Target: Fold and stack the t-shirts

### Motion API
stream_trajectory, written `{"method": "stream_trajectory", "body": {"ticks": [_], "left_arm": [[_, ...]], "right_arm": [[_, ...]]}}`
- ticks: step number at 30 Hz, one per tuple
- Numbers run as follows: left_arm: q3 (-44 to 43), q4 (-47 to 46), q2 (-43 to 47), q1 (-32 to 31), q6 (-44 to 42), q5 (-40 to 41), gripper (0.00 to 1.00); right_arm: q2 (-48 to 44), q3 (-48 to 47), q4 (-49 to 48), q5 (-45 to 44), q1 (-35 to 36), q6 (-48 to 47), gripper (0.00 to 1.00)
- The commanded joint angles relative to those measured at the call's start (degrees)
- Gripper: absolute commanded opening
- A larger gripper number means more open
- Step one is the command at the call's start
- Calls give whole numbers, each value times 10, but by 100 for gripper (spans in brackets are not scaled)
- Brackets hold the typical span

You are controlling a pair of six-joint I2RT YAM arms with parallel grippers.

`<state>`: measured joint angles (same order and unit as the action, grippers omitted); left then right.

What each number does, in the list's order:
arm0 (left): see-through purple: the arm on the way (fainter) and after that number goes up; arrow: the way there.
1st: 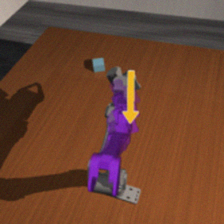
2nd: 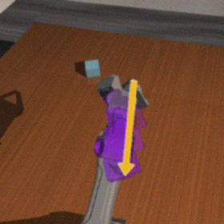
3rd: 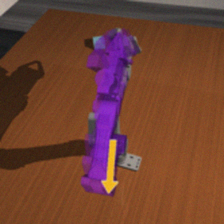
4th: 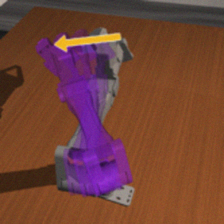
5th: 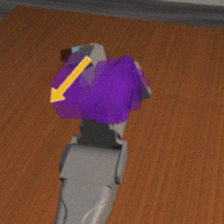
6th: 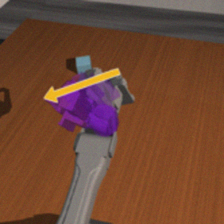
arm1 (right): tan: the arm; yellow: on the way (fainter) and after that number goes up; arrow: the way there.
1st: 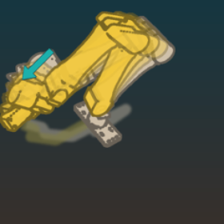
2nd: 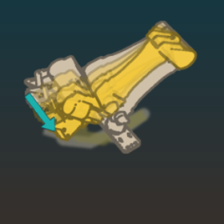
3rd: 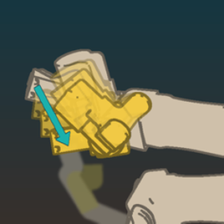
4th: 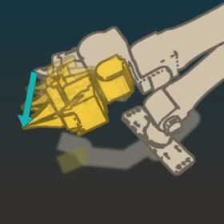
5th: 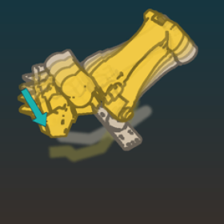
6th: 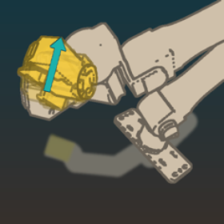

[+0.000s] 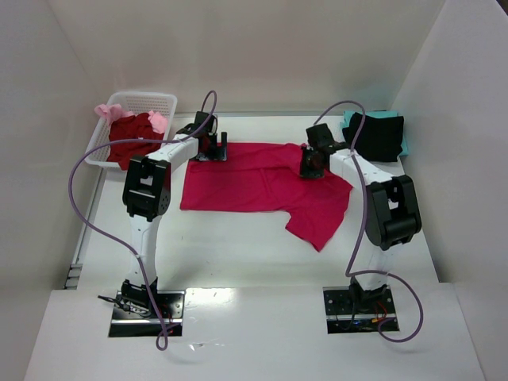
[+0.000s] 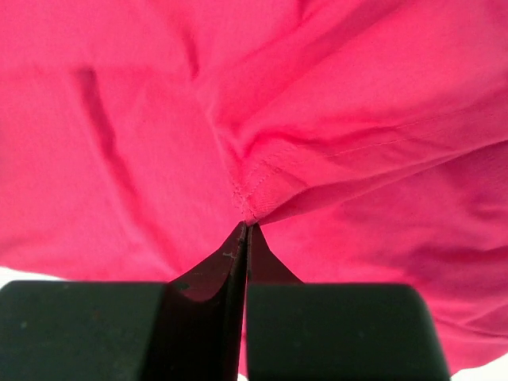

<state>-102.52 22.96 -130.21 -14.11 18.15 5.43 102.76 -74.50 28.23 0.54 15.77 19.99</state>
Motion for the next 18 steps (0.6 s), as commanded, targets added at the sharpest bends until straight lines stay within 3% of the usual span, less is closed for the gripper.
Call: {"method": "stream_trajectory", "body": {"ticks": [1,7,11,18], "left_arm": [[-10,9,-22,3,-2,-15,98],[-5,9,-22,3,-2,-15,98],[-5,9,-22,3,-2,-15,98],[-5,9,-22,3,-2,-15,98]], "right_arm": [[-8,16,7,13,22,-1,0],[-8,38,12,-9,35,-1,2],[-8,32,19,-43,35,-1,43],[-36,-17,13,-106,4,15,71]]}}
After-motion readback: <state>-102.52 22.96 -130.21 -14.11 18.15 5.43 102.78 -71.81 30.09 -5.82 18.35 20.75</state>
